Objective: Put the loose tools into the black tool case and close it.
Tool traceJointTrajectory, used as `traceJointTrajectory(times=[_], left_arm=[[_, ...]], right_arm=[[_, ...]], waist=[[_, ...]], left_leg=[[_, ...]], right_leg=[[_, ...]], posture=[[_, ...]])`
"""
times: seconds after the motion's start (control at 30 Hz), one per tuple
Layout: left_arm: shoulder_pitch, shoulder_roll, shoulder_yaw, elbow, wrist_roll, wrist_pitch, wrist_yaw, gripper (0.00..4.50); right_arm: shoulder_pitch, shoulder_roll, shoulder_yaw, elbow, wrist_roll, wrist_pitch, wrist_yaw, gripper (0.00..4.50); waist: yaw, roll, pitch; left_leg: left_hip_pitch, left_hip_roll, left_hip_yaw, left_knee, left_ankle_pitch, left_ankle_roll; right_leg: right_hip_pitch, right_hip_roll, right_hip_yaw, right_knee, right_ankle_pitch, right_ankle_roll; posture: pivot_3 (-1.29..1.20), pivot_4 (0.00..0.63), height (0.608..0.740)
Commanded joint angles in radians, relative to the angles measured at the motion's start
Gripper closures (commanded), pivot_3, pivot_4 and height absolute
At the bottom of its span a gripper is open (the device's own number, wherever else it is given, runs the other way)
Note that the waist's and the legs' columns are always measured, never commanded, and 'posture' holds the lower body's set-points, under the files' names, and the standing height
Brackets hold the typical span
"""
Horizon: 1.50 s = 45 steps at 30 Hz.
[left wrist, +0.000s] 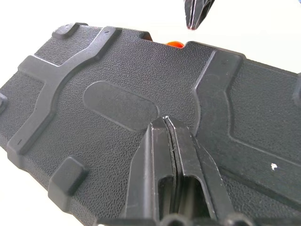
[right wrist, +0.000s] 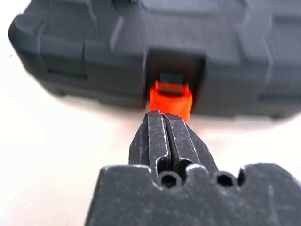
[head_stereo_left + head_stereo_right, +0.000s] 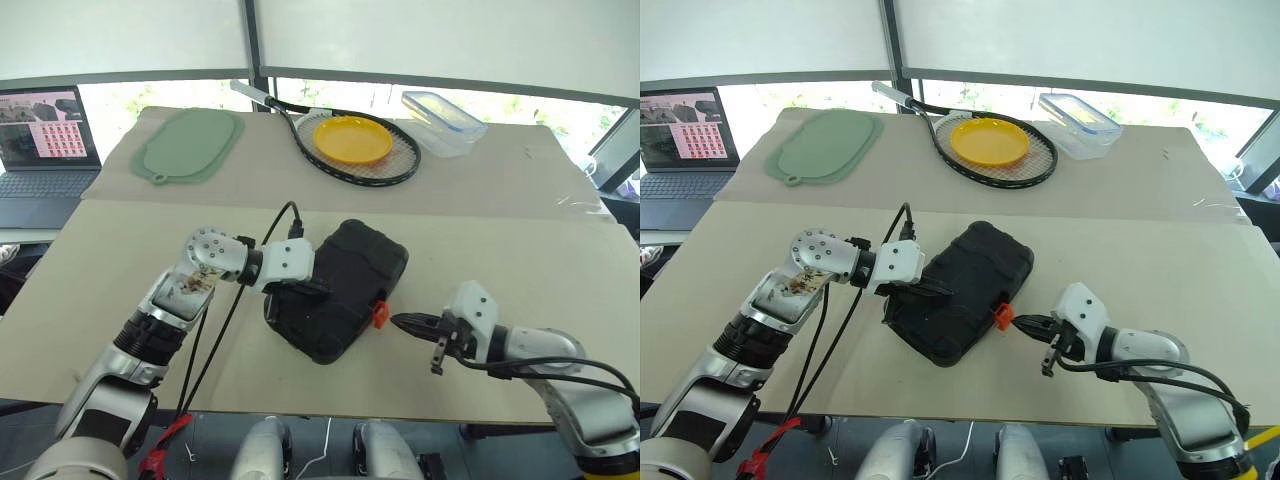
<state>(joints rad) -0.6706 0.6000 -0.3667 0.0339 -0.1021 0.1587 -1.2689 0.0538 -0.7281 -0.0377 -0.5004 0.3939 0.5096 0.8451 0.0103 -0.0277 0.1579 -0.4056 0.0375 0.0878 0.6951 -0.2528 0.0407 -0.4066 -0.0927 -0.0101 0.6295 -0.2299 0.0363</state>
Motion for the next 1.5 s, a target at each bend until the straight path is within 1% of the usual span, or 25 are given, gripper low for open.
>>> traceJointTrajectory(times=[0.03, 0.07, 0.1, 0.23, 0.3, 0.33, 0.37, 0.5, 0.87, 1.13, 1.27, 1.5], left_arm=[[0.02, 0.013, -0.03, 0.024, 0.037, 0.011, -0.014, 4.5], [0.02, 0.012, -0.031, 0.024, 0.037, 0.011, -0.014, 4.5], [0.021, 0.012, -0.031, 0.023, 0.038, 0.01, -0.014, 4.5], [0.02, 0.012, -0.032, 0.024, 0.039, 0.006, -0.013, 4.5], [0.019, 0.013, -0.031, 0.024, 0.039, 0.005, -0.013, 4.5], [0.018, 0.014, -0.03, 0.024, 0.039, 0.005, -0.014, 4.5], [0.019, 0.015, -0.029, 0.024, 0.039, 0.004, -0.013, 4.5], [0.019, 0.015, -0.028, 0.023, 0.04, 0.003, -0.011, 4.5], [0.016, 0.014, -0.027, 0.017, 0.039, 0.009, -0.009, 4.5], [0.016, 0.015, -0.025, 0.013, 0.041, 0.012, -0.012, 4.5], [0.014, 0.015, -0.025, 0.015, 0.041, 0.013, -0.013, 4.5], [0.007, 0.006, -0.027, 0.031, 0.044, 0.004, -0.012, 4.5]], right_arm=[[0.002, -0.005, -0.001, -0.036, 0.002, 0.012, -0.018, 2.65], [0.002, -0.005, 0.011, -0.035, -0.013, 0.004, -0.021, 2.4], [-0.003, -0.01, 0.035, -0.026, -0.042, -0.007, -0.026, 2.01], [-0.021, -0.021, 0.084, 0.014, -0.1, -0.017, -0.03, 2.01], [-0.024, -0.02, 0.08, 0.023, -0.098, -0.023, -0.018, 2.59], [-0.023, -0.024, 0.077, 0.023, -0.089, -0.022, -0.004, 2.81], [-0.02, -0.029, 0.077, 0.024, -0.086, -0.028, 0.008, 3.19], [-0.028, -0.028, 0.103, 0.051, -0.107, -0.049, 0.023, 4.47], [-0.118, 0.034, 0.209, 0.188, -0.2, -0.096, 0.004, 4.47], [-0.174, 0.114, 0.188, 0.243, -0.211, -0.11, -0.056, 4.47], [-0.188, 0.141, 0.159, 0.216, -0.176, -0.105, -0.064, 4.47], [-0.191, 0.157, 0.112, 0.142, -0.112, -0.081, -0.06, 4.47]], waist=[[0.0, 0.0, 0.0], [0.0, 0.0, 0.0], [0.0, 0.0, 0.0], [0.0, 0.0, 0.0], [0.0, 0.0, 0.0], [0.0, 0.0, 0.0], [0.001, 0.0, 0.0], [0.0, 0.0, 0.0], [-0.002, -0.001, 0.0], [-0.004, -0.002, -0.001], [-0.004, -0.002, -0.001], [-0.007, -0.002, -0.001]], left_leg=[[0.0, 0.0, 0.0, 0.0, 0.0, 0.0], [0.0, 0.0, 0.0, 0.0, 0.0, 0.0], [0.0, 0.0, 0.0, 0.0, 0.0, 0.0], [0.0, 0.0, 0.0, 0.0, 0.0, 0.0], [0.0, 0.0, 0.0, 0.0, 0.0, 0.0], [0.0, 0.0, 0.0, 0.0, 0.0, 0.0], [0.0, 0.0, 0.0, 0.0, 0.0, 0.0], [0.0, 0.0, 0.0, 0.0, 0.0, 0.0], [0.0, 0.0, 0.0, 0.0, 0.0, 0.0], [0.001, 0.001, 0.0, 0.0, 0.0, 0.0], [0.001, 0.001, 0.0, 0.0, 0.0, 0.0], [0.0, 0.001, 0.0, 0.0, 0.0, 0.0]], right_leg=[[0.0, 0.0, 0.0, 0.0, 0.0, 0.0], [0.0, 0.0, 0.0, 0.0, 0.0, 0.0], [0.0, 0.0, 0.0, 0.0, 0.0, 0.0], [0.0, 0.0, 0.0, 0.0, 0.0, 0.0], [0.0, 0.0, 0.0, 0.0, 0.0, 0.0], [0.0, 0.0, 0.0, 0.0, 0.0, 0.0], [0.0, 0.0, 0.0, 0.0, 0.0, 0.0], [0.0, 0.0, 0.0, 0.0, 0.0, 0.0], [0.0, 0.0, 0.0, 0.0, 0.0, 0.0], [0.001, 0.001, 0.0, 0.0, 0.0, 0.0], [0.0, 0.0, 0.0, 0.0, 0.0, 0.0], [0.0, 0.0, 0.0, 0.0, 0.0, 0.0]], posture=[[0.0, 0.15, 0.738], [0.0, 0.15, 0.738], [0.0, 0.15, 0.738], [0.0, 0.15, 0.738], [0.0, 0.15, 0.738], [0.0, 0.15, 0.738], [0.0, 0.15, 0.738], [0.0, 0.15, 0.738], [0.0, 0.15, 0.738], [0.0, 0.15, 0.738], [0.0, 0.15, 0.738], [0.0, 0.15, 0.738]])
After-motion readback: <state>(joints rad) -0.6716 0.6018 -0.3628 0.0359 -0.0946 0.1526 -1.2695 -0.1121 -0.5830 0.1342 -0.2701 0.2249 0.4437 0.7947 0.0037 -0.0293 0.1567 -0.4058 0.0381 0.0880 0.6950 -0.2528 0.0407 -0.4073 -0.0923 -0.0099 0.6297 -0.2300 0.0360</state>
